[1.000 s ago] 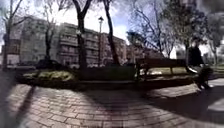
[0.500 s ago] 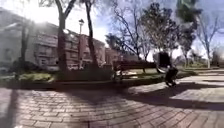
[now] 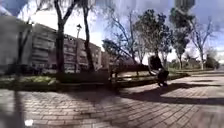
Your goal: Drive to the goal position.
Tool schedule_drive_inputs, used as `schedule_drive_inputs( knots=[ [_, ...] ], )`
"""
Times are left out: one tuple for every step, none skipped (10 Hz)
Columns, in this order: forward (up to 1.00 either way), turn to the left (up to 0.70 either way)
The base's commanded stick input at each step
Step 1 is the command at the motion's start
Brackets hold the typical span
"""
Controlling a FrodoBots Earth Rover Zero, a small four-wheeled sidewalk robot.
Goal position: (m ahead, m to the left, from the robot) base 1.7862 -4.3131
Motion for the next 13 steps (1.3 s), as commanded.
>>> schedule_drive_inputs(
  knots=[
    [0.70,-0.35],
    [0.70,-0.35],
    [0.70,-0.35],
    [0.70,-0.35],
    [0.70,-0.35],
    [0.70,-0.35],
    [0.70,-0.35],
    [0.70,-0.35],
    [0.70,-0.35],
    [0.70,-0.35],
    [0.70,-0.35],
    [0.70,-0.35],
    [0.70,-0.35]
  ],
)
